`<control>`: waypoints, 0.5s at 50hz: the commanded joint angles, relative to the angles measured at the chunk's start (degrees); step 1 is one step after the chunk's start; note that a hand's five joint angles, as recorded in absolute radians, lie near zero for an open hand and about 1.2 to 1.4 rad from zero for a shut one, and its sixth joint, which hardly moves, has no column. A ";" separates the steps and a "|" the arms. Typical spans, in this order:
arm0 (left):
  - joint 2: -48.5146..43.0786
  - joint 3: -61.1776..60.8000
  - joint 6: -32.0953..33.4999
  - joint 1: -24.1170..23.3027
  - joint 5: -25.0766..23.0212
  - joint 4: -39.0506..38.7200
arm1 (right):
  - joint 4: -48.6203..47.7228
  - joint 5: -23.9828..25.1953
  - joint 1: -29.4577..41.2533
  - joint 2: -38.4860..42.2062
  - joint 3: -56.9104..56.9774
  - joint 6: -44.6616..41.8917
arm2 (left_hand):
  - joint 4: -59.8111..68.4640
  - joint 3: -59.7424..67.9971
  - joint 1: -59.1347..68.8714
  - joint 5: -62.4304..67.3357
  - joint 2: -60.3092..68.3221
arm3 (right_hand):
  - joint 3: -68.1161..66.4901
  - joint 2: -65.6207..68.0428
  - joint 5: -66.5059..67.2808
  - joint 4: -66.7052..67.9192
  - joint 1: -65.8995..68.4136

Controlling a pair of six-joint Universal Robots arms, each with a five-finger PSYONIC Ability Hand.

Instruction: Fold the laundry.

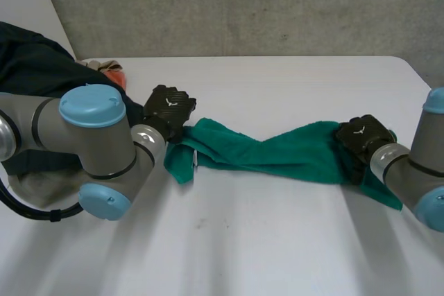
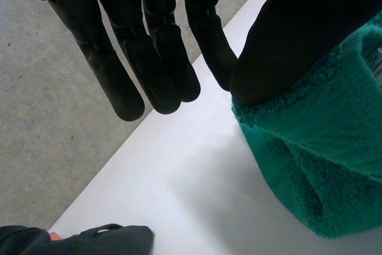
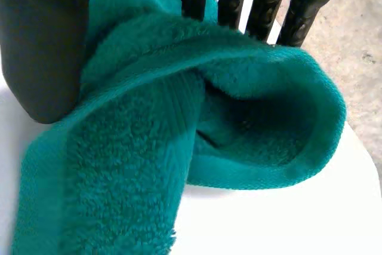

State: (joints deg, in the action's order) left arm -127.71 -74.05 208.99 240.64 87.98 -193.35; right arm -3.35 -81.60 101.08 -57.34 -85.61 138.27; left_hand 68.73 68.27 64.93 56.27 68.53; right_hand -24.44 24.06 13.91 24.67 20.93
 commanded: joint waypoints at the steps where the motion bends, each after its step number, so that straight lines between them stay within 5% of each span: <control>1: 0.09 -0.39 0.19 0.00 0.08 0.26 | -5.26 -3.56 -0.35 2.59 2.20 -5.47 | 11.27 11.73 15.07 13.73 11.47 | -55.56 55.94 56.09 55.33 59.07; 9: 10.18 -1.62 -0.08 -0.53 0.26 8.42 | -2.54 -5.33 -0.44 -11.63 1.15 -4.68 | 11.27 11.73 15.07 13.73 11.47 | -55.56 55.94 56.09 55.33 59.07; 14: 22.47 -1.53 -0.34 -0.26 0.44 11.24 | 10.27 -3.92 -0.53 -22.98 6.49 -4.24 | 11.27 11.73 15.07 13.73 11.47 | -55.56 55.94 56.09 55.33 59.07; 20: 31.99 -2.06 -1.74 0.00 0.70 13.88 | 24.16 -1.99 -2.46 -25.80 15.81 -1.26 | 11.27 11.73 15.07 13.73 11.47 | -55.56 55.94 56.09 55.33 59.07; 25: 35.77 -3.64 -1.92 0.61 0.61 16.52 | 35.06 5.81 -7.02 -25.81 20.48 3.92 | 11.27 11.73 15.07 13.73 11.47 | -55.56 55.94 56.09 55.33 59.07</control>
State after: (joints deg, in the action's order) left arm -97.04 -76.14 207.59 240.66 88.61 -179.61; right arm 19.79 -83.13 98.38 -83.36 -70.95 137.06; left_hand 68.74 68.32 64.89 56.27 68.58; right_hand -67.36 67.18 54.93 67.95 54.36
